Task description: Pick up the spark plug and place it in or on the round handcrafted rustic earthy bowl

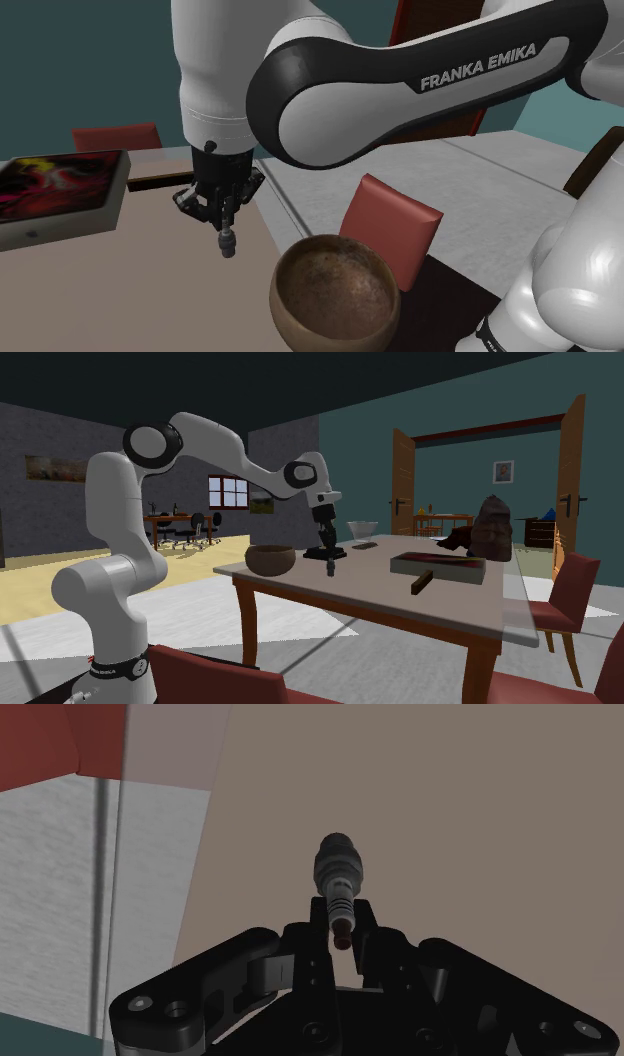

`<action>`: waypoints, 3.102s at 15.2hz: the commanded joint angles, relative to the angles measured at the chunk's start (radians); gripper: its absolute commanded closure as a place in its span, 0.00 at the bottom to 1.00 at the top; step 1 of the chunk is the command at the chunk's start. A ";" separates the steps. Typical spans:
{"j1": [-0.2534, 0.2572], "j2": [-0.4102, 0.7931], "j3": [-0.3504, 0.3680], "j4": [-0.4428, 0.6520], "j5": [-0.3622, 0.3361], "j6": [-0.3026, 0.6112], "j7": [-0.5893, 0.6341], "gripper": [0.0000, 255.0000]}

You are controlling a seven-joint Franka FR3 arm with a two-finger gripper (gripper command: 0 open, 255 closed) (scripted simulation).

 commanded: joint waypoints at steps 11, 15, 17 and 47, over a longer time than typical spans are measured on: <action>0.000 -0.012 0.000 0.122 0.020 -0.128 -0.031 1.00; 0.002 -0.009 0.002 0.178 0.021 -0.181 -0.039 1.00; 0.003 -0.005 0.003 0.208 0.020 -0.209 -0.042 1.00; 0.071 -0.465 -0.107 0.147 0.301 -0.509 -0.140 1.00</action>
